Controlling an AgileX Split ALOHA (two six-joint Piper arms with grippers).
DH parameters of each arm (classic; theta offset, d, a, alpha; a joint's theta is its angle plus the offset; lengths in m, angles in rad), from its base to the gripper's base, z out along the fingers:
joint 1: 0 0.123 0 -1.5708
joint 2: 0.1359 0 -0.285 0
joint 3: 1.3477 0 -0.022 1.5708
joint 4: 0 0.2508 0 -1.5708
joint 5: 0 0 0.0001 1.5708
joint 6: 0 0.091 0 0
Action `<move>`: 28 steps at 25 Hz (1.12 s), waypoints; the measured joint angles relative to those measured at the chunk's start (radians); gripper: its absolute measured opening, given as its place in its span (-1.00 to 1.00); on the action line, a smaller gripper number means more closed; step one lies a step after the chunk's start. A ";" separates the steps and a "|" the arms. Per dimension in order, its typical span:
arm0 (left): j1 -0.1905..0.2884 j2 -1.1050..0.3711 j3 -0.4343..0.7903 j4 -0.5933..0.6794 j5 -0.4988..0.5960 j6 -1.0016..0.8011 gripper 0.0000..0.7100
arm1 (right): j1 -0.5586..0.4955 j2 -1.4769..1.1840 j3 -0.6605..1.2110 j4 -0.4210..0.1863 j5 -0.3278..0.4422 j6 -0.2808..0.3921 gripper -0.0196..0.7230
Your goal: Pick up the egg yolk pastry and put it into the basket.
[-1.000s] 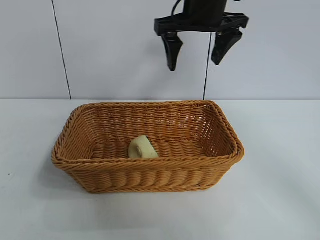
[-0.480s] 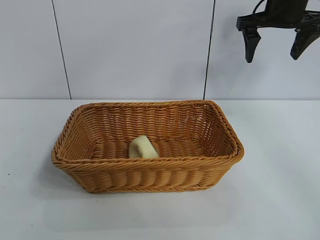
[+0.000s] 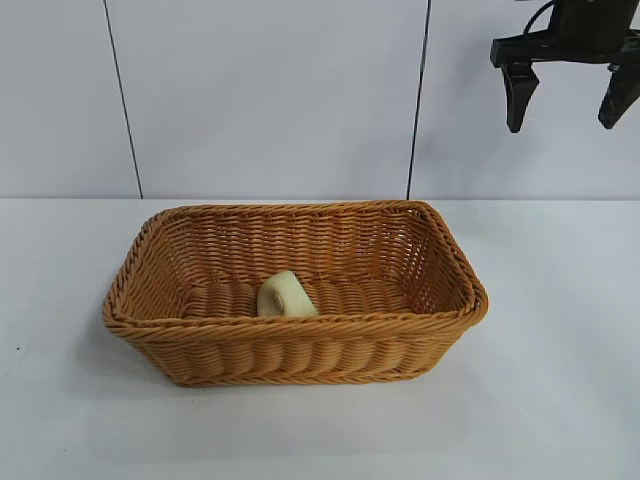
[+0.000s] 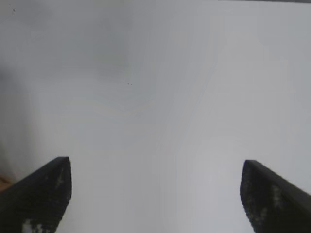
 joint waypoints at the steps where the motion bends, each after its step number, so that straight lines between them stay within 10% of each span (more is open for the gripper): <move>1: 0.000 0.000 0.000 0.000 0.000 0.000 0.95 | 0.000 -0.021 0.039 0.000 0.000 -0.008 0.87; 19: 0.000 0.000 0.000 0.000 0.000 0.000 0.95 | 0.000 -0.783 0.992 0.030 -0.003 -0.052 0.87; 28: 0.000 0.000 0.000 0.000 0.000 0.000 0.95 | 0.000 -1.217 1.391 0.031 -0.155 -0.053 0.87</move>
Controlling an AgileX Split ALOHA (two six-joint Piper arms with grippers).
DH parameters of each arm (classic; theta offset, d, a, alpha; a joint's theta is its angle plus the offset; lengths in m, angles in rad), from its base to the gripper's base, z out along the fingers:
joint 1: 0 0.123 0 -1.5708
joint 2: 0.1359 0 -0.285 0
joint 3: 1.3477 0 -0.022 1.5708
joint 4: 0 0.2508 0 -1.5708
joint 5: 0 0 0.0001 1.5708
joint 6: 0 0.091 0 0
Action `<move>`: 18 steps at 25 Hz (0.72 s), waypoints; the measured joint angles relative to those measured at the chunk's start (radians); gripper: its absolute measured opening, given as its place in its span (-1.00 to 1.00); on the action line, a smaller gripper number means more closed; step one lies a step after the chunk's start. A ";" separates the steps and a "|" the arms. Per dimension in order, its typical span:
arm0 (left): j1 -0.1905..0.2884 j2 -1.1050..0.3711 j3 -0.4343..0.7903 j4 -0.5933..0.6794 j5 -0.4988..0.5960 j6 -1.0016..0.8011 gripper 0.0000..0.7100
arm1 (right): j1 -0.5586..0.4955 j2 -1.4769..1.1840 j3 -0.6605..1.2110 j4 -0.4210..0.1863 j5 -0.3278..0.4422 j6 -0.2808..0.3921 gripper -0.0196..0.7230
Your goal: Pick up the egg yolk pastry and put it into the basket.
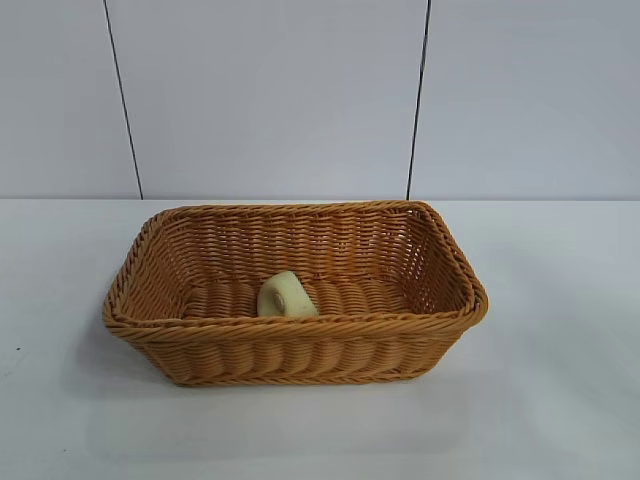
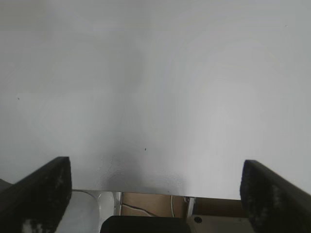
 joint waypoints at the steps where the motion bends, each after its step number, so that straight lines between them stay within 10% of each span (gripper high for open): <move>1: 0.000 0.000 0.000 0.000 0.000 0.000 0.95 | 0.000 -0.044 0.023 0.002 -0.006 0.000 0.87; 18: 0.000 -0.002 0.000 0.000 0.000 0.000 0.95 | 0.000 -0.783 0.041 0.007 -0.039 0.000 0.87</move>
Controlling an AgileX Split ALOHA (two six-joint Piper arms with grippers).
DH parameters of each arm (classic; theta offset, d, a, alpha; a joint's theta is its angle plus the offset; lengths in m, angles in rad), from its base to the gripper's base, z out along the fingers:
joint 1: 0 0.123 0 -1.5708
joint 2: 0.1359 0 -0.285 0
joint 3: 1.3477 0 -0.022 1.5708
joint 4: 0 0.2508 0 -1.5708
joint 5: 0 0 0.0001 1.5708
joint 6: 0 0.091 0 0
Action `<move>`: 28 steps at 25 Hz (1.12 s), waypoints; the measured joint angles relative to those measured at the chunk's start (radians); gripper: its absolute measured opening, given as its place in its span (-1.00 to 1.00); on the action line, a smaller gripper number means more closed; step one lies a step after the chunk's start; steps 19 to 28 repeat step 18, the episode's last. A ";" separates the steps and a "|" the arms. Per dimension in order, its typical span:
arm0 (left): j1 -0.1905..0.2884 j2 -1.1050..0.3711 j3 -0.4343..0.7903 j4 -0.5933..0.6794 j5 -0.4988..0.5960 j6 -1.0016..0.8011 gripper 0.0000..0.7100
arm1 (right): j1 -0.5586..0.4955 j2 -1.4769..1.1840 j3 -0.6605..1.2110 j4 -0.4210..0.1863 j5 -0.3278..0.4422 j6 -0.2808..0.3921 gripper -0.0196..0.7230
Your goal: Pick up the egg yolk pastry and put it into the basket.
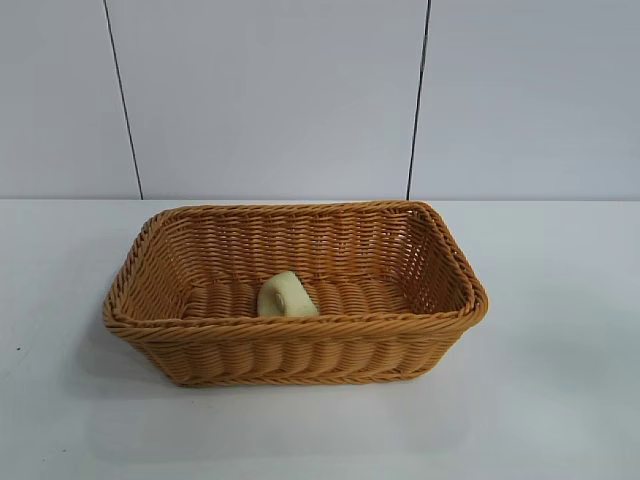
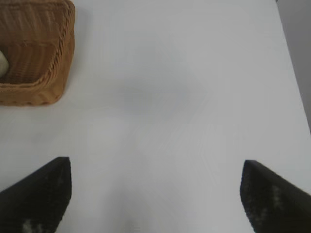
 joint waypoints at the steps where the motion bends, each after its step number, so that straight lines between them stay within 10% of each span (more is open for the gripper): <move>1: 0.000 0.000 0.000 0.000 0.000 0.000 0.95 | 0.000 -0.027 0.000 0.000 0.000 0.000 0.87; 28: 0.000 0.000 0.000 0.000 0.000 0.000 0.95 | 0.000 -0.115 0.000 -0.003 0.000 0.000 0.87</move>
